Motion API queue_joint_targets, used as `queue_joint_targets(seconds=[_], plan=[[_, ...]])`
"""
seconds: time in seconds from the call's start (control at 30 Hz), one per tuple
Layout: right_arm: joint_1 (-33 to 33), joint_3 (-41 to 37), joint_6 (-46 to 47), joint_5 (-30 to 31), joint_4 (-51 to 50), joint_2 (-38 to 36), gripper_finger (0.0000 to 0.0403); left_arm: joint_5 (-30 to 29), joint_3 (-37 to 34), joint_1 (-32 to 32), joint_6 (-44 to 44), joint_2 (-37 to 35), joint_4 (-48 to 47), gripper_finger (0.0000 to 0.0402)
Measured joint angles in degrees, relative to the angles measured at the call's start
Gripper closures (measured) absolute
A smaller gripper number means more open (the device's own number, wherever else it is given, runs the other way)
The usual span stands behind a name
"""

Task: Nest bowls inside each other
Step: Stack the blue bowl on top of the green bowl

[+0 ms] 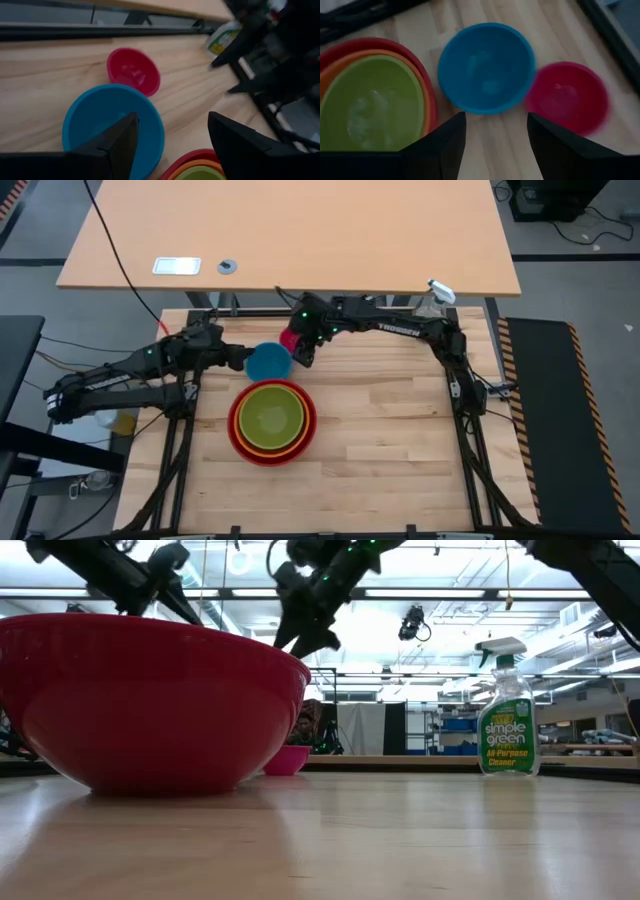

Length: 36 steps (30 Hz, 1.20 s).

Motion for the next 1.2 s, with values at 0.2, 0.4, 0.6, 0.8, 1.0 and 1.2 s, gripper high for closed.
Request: queue_joint_targets(seconds=[0.2,0.4,0.6,0.8,1.0,1.2], plan=[[-0.98,0.02,-3.73,8.04,-7.89,-4.5,0.0186,0.04,-0.02,0.12,-2.09,6.65,0.01,0.0159],[-1.42,-2.05,-3.26,11.99,-12.91,-8.12,0.0186,0.36,-0.03,0.39,-2.77,10.42,1.26,0.0159],[0.12,-16.13,-0.07,10.3,-3.12,-12.84,0.0186,0.37,1.16,0.55,-2.58,10.93,1.54,0.016],[1.38,-29.32,4.9,5.9,8.55,-17.93,0.0186,0.26,2.56,1.71,-2.5,10.76,0.13,0.016],[1.79,-34.85,8.25,6.32,10.47,-21.89,0.0186,0.22,4.45,3.07,-2.38,10.78,-1.31,0.016],[2.17,-41.69,9.8,8.93,14.46,-26.27,0.0186,0.22,4.94,4.7,-1.54,13.17,-2.55,0.016]])
